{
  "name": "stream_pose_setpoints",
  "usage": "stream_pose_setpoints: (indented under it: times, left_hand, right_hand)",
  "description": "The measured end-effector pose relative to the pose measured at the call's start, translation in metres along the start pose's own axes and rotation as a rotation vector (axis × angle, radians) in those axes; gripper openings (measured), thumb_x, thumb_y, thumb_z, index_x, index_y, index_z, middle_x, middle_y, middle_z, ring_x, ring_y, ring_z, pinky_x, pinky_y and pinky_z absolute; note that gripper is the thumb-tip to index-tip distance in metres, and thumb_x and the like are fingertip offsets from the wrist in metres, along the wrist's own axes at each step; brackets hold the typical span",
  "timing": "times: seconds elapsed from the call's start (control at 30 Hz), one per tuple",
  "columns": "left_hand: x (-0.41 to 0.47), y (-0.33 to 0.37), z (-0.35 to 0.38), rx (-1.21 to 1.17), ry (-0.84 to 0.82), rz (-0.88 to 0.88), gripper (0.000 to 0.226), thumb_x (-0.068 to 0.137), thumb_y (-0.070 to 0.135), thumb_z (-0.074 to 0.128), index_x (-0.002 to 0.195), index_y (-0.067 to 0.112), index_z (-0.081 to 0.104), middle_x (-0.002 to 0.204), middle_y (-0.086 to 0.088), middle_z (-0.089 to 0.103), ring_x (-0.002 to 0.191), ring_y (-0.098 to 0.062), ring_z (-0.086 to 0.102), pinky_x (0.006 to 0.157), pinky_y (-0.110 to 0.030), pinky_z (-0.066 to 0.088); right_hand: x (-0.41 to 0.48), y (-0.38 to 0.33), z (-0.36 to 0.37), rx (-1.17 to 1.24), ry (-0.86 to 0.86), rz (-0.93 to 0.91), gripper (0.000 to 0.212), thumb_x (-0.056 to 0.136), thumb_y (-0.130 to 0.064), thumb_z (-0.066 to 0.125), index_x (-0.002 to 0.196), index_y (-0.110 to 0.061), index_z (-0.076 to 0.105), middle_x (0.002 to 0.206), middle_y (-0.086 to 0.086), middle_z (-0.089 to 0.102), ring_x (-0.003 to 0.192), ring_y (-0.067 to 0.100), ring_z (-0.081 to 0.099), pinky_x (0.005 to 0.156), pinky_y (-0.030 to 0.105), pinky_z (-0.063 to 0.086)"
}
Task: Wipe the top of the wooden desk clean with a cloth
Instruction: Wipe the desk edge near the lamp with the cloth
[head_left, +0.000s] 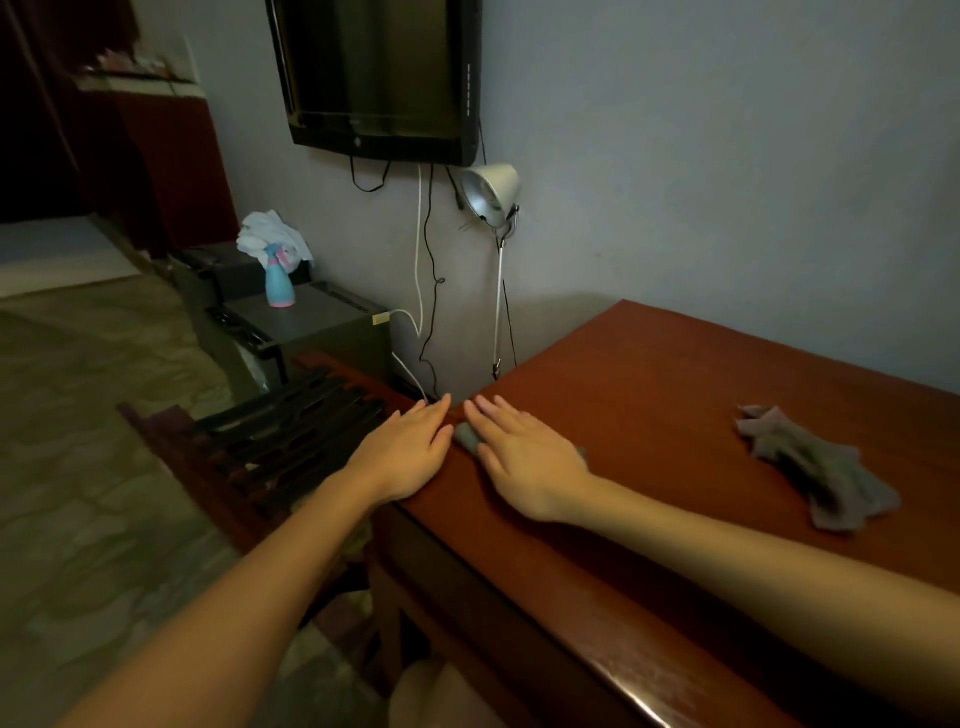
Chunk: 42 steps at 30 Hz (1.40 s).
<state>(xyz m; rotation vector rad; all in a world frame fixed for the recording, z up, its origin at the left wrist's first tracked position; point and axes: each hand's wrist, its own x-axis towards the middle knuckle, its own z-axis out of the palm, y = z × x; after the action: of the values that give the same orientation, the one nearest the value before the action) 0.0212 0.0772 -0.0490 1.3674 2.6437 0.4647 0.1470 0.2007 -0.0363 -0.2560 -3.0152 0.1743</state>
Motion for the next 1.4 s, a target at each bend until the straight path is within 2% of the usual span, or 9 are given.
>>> stream_pose_setpoints:
  times: [0.27, 0.43, 0.57, 0.9, 1.0, 1.1, 1.2, 1.3, 1.4]
  left_hand:
    - [-0.002, -0.001, -0.002, -0.001, 0.006, 0.003, 0.051, 0.104, 0.036, 0.021, 0.153, 0.023, 0.015, 0.159, 0.001, 0.018, 0.147, -0.013, 0.011, 0.119, -0.033, 0.008]
    - [-0.004, -0.002, -0.005, -0.034, 0.002, 0.038, 0.050, 0.105, 0.035, 0.022, 0.153, 0.030, 0.009, 0.160, 0.005, 0.013, 0.147, -0.011, 0.007, 0.118, -0.031, 0.008]
    - [-0.002, -0.003, -0.004, -0.060, -0.011, 0.041, 0.048, 0.105, 0.035, 0.021, 0.152, 0.035, 0.012, 0.159, 0.009, 0.015, 0.147, -0.009, 0.008, 0.116, -0.033, 0.017]
    - [-0.003, 0.001, -0.002, -0.026, -0.003, 0.012, 0.049, 0.104, 0.038, 0.019, 0.152, 0.036, 0.011, 0.158, 0.007, 0.021, 0.145, -0.013, 0.019, 0.112, -0.034, 0.026]
    - [-0.003, -0.001, -0.002, -0.025, -0.001, 0.001, 0.049, 0.104, 0.040, 0.019, 0.152, 0.037, 0.011, 0.158, 0.005, 0.022, 0.145, -0.013, 0.019, 0.112, -0.035, 0.026]
    - [-0.005, -0.001, -0.003, -0.030, -0.013, -0.009, 0.049, 0.104, 0.041, 0.019, 0.152, 0.039, 0.009, 0.158, 0.003, 0.022, 0.146, -0.014, 0.019, 0.113, -0.036, 0.027]
    - [-0.006, 0.000, -0.004, -0.030, -0.011, -0.007, 0.049, 0.104, 0.040, 0.019, 0.152, 0.038, 0.009, 0.158, 0.003, 0.022, 0.146, -0.014, 0.018, 0.113, -0.037, 0.029]
    - [-0.006, -0.001, -0.003, -0.026, 0.000, 0.000, 0.049, 0.104, 0.040, 0.020, 0.152, 0.037, 0.009, 0.158, 0.002, 0.023, 0.146, -0.014, 0.019, 0.112, -0.038, 0.030]
    - [-0.003, -0.001, -0.001, -0.016, 0.010, 0.002, 0.049, 0.104, 0.039, 0.019, 0.152, 0.036, 0.009, 0.158, 0.002, 0.022, 0.146, -0.015, 0.018, 0.112, -0.038, 0.029]
  right_hand:
    - [0.076, 0.047, -0.007, 0.015, -0.046, 0.143, 0.052, 0.104, -0.030, 0.019, 0.153, -0.017, 0.008, 0.160, 0.004, 0.008, 0.148, 0.020, 0.006, 0.119, 0.038, 0.009]
    - [0.053, 0.095, -0.018, 0.004, -0.021, 0.272, 0.051, 0.104, -0.033, 0.017, 0.153, -0.019, 0.009, 0.160, 0.003, 0.009, 0.148, 0.019, 0.008, 0.119, 0.036, 0.010]
    - [0.010, 0.097, -0.019, -0.030, 0.016, 0.334, 0.052, 0.104, -0.035, 0.019, 0.153, -0.020, 0.011, 0.160, 0.002, 0.012, 0.147, 0.019, 0.012, 0.120, 0.036, 0.014]
    - [-0.017, 0.001, -0.002, -0.018, 0.023, 0.077, 0.053, 0.103, -0.033, 0.024, 0.152, -0.018, 0.010, 0.160, -0.001, 0.009, 0.148, 0.015, 0.007, 0.121, 0.032, 0.011]
    - [0.011, 0.019, -0.007, 0.042, -0.012, 0.074, 0.051, 0.103, -0.032, 0.029, 0.152, -0.022, 0.017, 0.159, -0.004, 0.015, 0.147, 0.015, 0.011, 0.118, 0.036, 0.015]
    - [0.026, 0.054, -0.015, 0.021, 0.014, 0.192, 0.049, 0.102, -0.034, 0.031, 0.149, -0.024, 0.026, 0.156, 0.001, 0.023, 0.144, 0.020, 0.021, 0.113, 0.041, 0.025]
    - [0.018, 0.080, -0.017, 0.001, 0.088, 0.283, 0.048, 0.101, -0.036, 0.035, 0.147, -0.022, 0.034, 0.137, 0.007, 0.031, 0.129, 0.024, 0.033, 0.104, 0.034, 0.033]
    - [-0.009, 0.083, -0.014, -0.053, 0.177, 0.219, 0.048, 0.100, -0.034, 0.038, 0.146, -0.021, 0.035, 0.120, 0.003, 0.036, 0.116, 0.020, 0.037, 0.095, 0.030, 0.037]
    - [-0.042, 0.062, -0.012, -0.051, 0.192, 0.108, 0.048, 0.100, -0.032, 0.040, 0.147, -0.024, 0.033, 0.118, -0.001, 0.036, 0.111, 0.015, 0.038, 0.091, 0.027, 0.038]
